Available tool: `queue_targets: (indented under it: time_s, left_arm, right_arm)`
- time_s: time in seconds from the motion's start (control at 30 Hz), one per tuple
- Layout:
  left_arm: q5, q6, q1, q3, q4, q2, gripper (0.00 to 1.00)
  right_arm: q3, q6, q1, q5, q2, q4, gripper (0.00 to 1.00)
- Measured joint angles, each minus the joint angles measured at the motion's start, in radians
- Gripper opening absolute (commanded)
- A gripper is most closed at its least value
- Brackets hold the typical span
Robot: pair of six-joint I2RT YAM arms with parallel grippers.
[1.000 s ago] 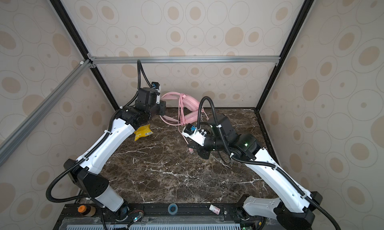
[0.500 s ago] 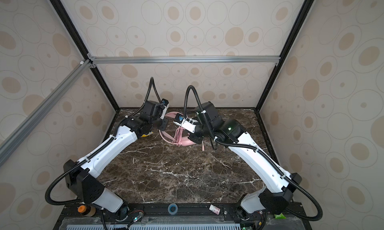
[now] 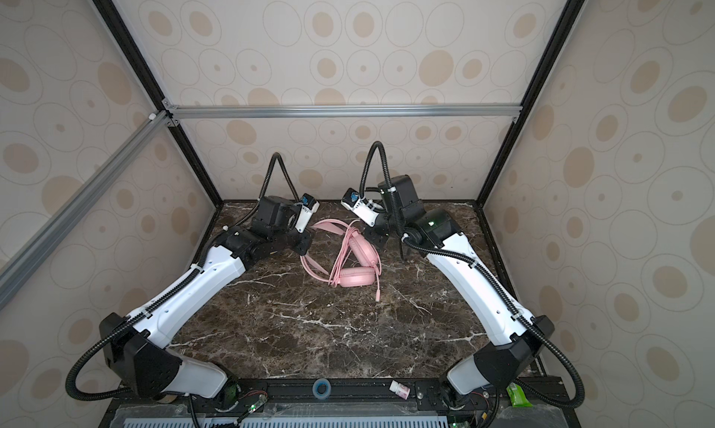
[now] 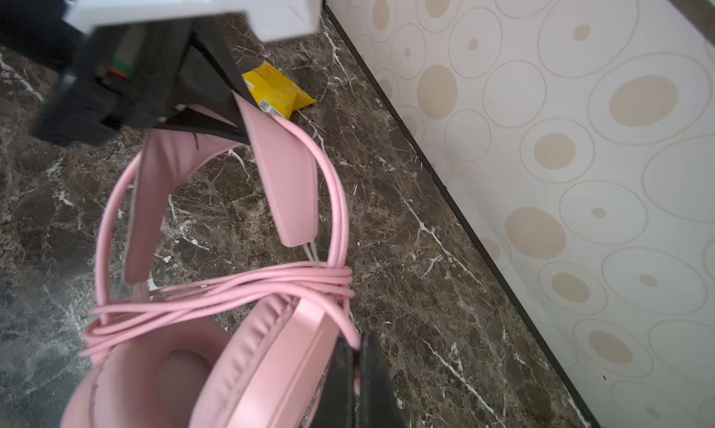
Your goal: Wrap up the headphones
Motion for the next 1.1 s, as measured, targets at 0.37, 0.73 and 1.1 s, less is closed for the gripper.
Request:
queue_targets:
  time_s: [0.37,0.73,1.1]
  left_arm:
    - [0.140,0.018,0.000,-0.044,0.035,-0.061,0.00]
    - [0.203,-0.036,0.001,-0.094,0.140,-0.098,0.00]
    - [0.269,-0.112,0.006,-0.142,0.239,-0.120,0.00]
  right_arm:
    - [-0.156,0.117,-0.093,-0.151,-0.032,0.126,0.00]
    - [-0.320,0.328,-0.203,-0.376,-0.130,0.312,0.00]
    - [-0.444,0.517,-0.307,-0.645,-0.156,0.516,0.00]
